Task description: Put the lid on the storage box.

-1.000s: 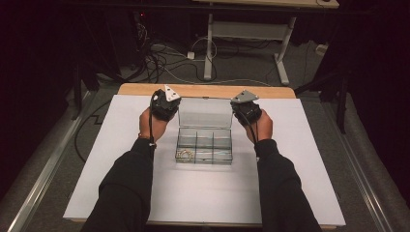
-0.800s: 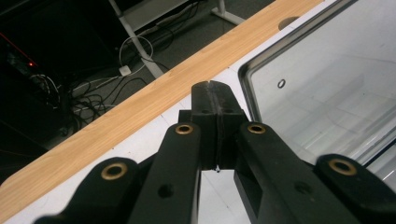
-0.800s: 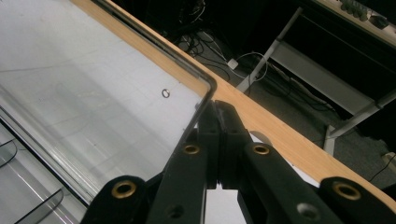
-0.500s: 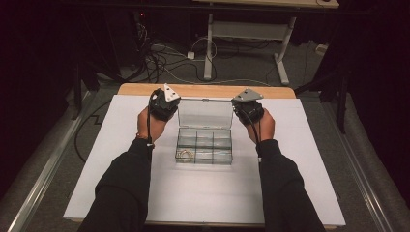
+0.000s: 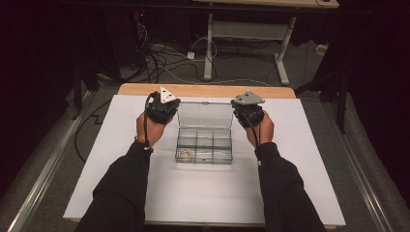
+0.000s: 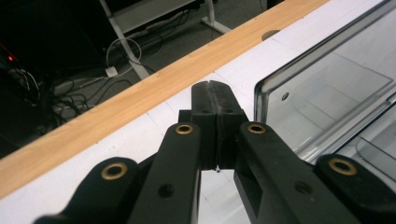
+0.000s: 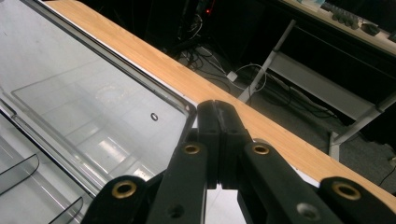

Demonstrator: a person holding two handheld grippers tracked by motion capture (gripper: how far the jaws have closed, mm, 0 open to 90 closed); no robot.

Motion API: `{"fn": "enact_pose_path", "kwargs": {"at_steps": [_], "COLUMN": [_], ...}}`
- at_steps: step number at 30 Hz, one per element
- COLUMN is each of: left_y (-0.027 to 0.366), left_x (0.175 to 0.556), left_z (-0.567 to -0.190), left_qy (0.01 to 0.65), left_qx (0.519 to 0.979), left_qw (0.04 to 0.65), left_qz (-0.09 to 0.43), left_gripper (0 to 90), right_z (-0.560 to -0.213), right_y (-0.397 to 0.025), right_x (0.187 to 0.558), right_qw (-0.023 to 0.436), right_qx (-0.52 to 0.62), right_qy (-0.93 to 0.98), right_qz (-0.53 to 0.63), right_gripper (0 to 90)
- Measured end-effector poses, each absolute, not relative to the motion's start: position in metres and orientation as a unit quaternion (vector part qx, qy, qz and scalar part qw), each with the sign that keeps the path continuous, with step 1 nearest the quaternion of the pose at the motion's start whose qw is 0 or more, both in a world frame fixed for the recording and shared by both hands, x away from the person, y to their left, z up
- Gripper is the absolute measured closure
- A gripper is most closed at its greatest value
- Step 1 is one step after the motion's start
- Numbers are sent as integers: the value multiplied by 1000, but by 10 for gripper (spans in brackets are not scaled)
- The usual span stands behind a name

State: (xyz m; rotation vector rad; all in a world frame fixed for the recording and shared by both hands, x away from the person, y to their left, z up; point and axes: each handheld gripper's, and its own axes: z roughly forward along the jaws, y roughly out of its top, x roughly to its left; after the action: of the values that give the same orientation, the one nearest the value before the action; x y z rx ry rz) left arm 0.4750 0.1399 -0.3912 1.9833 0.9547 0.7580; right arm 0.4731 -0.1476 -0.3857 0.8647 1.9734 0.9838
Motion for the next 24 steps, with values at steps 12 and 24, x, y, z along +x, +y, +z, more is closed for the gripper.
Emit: {"fn": "enact_pose_path", "kwargs": {"at_steps": [12,24], "left_y": [141,140], "left_x": [467,458], "left_z": [-393,-394], "left_qy": [370,367], "left_qx": [780,776], "left_qw": [399,402], "left_qz": [309,318], "left_gripper": [870,870], "right_z": [-387,-390], "right_y": [-149,-150], "right_x": [468,461], "right_qw": [372,374], "right_qx": [341,343], "right_qy": [764,759], "right_qz": [403,408], "right_gripper": [900,900]}}
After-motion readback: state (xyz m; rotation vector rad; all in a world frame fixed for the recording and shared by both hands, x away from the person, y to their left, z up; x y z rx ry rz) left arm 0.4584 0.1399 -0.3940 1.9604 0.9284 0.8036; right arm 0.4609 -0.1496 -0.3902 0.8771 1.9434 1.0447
